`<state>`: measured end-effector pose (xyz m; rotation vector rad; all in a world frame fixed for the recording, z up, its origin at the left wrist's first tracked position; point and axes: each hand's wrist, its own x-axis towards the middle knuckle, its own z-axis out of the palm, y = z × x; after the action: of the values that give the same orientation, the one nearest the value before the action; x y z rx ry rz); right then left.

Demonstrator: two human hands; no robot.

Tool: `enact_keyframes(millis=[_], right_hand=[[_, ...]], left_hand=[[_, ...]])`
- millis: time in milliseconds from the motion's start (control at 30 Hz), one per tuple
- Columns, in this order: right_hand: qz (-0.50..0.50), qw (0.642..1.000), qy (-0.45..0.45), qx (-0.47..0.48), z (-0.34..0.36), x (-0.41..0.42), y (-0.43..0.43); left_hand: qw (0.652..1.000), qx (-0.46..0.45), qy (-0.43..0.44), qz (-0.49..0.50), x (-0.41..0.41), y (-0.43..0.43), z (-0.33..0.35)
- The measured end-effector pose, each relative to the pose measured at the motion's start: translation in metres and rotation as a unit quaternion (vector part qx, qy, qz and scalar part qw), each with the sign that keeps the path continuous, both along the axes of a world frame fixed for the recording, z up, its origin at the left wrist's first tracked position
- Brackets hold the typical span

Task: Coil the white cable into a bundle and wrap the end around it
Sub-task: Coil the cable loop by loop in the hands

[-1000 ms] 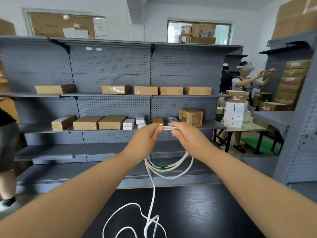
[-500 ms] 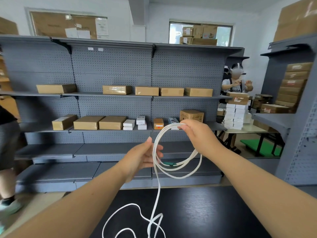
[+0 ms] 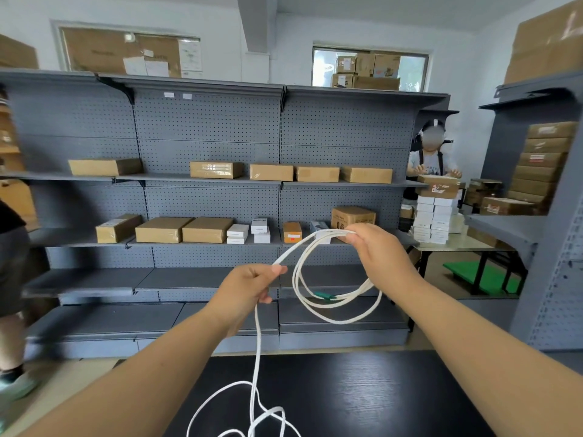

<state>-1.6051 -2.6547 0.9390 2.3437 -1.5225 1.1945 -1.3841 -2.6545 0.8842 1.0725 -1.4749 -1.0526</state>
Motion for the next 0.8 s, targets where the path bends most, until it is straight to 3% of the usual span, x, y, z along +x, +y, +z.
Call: enact_keyframes(millis=[567,800], right_hand=[[-0.002,0.991,-0.137,-0.004,-0.001,0.019,0.003],[-0.001,0.986,-0.165,0.001,-0.007,0.024,0.003]], left_hand=[[0.988,-0.048,0.047,0.137,-0.040,0.009,-0.014],[0.967,-0.079,0.126,0.206,-0.057,0.014,-0.016]])
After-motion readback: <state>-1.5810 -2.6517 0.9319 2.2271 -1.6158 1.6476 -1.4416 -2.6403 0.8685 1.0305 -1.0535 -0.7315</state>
